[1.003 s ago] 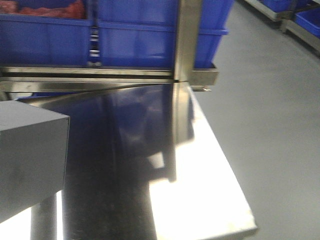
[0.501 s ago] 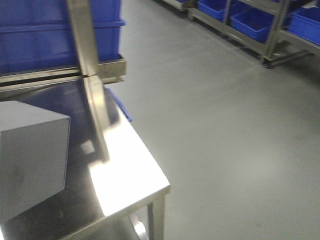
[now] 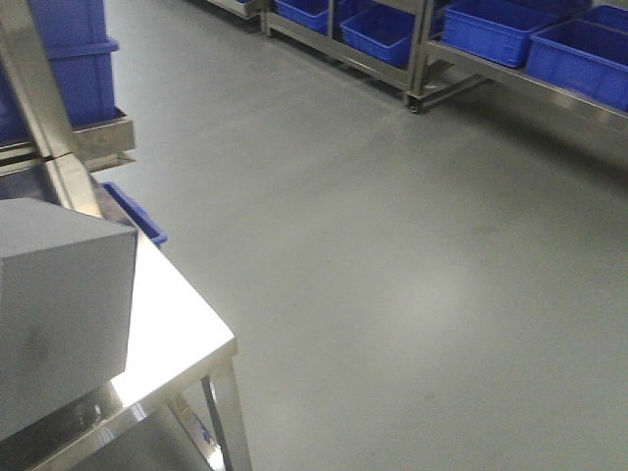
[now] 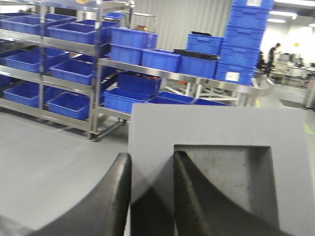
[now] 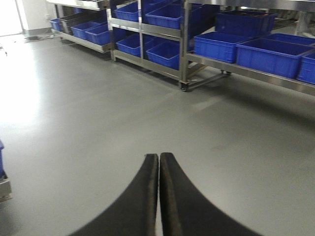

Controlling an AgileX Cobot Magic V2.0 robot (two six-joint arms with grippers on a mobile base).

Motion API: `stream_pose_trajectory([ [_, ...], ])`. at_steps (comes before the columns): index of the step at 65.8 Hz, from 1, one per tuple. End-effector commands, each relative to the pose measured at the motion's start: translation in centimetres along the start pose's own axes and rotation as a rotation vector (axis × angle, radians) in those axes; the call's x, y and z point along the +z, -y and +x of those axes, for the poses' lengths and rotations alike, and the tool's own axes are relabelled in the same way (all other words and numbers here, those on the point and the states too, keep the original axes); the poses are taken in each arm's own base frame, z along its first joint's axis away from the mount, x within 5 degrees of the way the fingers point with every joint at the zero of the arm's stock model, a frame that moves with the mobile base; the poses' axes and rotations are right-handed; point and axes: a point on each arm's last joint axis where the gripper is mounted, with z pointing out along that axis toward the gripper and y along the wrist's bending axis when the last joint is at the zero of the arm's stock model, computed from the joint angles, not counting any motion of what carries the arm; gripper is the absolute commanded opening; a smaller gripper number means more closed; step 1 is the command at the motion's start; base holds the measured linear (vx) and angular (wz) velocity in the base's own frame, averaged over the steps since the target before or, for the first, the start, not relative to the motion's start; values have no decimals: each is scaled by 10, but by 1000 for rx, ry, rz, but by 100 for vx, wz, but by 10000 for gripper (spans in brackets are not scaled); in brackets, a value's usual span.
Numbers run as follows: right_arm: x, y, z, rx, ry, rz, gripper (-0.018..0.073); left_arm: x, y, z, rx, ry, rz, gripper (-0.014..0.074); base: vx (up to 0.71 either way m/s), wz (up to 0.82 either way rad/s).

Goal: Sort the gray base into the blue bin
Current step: 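Drive the base away from the table holding the block in the left gripper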

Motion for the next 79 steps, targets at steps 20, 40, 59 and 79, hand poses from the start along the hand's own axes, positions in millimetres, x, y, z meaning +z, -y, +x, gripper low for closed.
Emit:
stream_pose_trajectory([
  [20, 1, 0, -5, -16, 53, 3, -5, -2, 5, -19, -7, 127, 33, -6, -4, -35],
  [40, 1, 0, -5, -16, 53, 3, -5, -2, 5, -19, -7, 127, 33, -6, 1, -56],
  [59, 1, 0, -5, -16, 53, 3, -5, -2, 5, -19, -7, 127, 33, -6, 1, -50],
  [79, 1, 0, -5, -16, 53, 3, -5, -2, 5, -19, -7, 127, 33, -6, -2, -32],
])
